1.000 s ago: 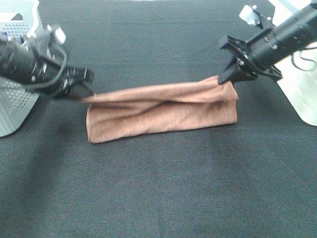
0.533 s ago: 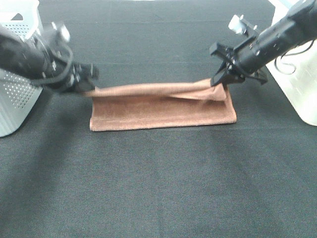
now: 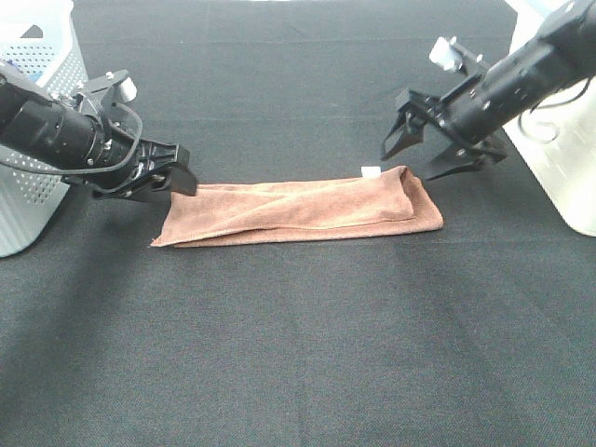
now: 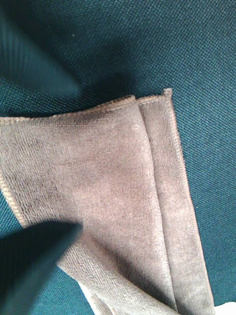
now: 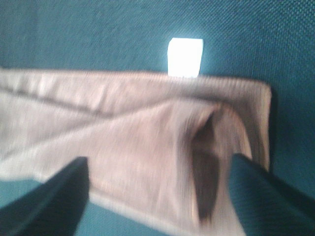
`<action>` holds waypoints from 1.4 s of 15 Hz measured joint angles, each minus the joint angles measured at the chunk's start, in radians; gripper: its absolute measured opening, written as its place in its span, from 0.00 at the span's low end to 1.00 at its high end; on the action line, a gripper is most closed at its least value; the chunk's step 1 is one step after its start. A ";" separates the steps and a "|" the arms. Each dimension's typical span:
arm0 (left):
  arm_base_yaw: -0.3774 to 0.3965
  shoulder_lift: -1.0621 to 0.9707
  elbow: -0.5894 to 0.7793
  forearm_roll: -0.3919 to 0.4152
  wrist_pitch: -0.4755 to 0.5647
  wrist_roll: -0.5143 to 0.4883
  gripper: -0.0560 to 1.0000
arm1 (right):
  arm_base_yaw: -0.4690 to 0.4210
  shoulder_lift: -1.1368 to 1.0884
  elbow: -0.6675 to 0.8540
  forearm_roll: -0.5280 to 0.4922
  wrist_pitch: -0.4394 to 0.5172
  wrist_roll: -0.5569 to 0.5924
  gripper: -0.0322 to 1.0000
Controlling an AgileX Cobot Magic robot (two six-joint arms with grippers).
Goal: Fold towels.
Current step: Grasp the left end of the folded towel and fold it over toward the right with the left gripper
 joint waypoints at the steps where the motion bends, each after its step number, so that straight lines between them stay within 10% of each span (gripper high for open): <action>1: 0.000 0.000 0.000 0.008 -0.004 -0.025 0.76 | 0.000 -0.012 -0.002 -0.037 0.016 0.035 0.77; 11: 0.000 0.184 -0.153 -0.029 0.106 -0.162 0.75 | 0.000 -0.016 -0.002 -0.134 0.057 0.096 0.78; 15: 0.000 0.246 -0.207 -0.085 0.193 -0.207 0.29 | 0.000 -0.016 -0.002 -0.134 0.052 0.096 0.78; 16: 0.000 0.250 -0.227 -0.068 0.218 -0.219 0.10 | 0.000 -0.016 -0.002 -0.134 0.047 0.096 0.78; 19: 0.000 0.220 -0.271 0.040 0.252 -0.317 0.10 | 0.000 -0.016 -0.002 -0.135 0.046 0.096 0.78; 21: 0.000 0.169 -0.314 0.248 0.277 -0.475 0.10 | 0.000 -0.016 -0.002 -0.137 0.046 0.096 0.78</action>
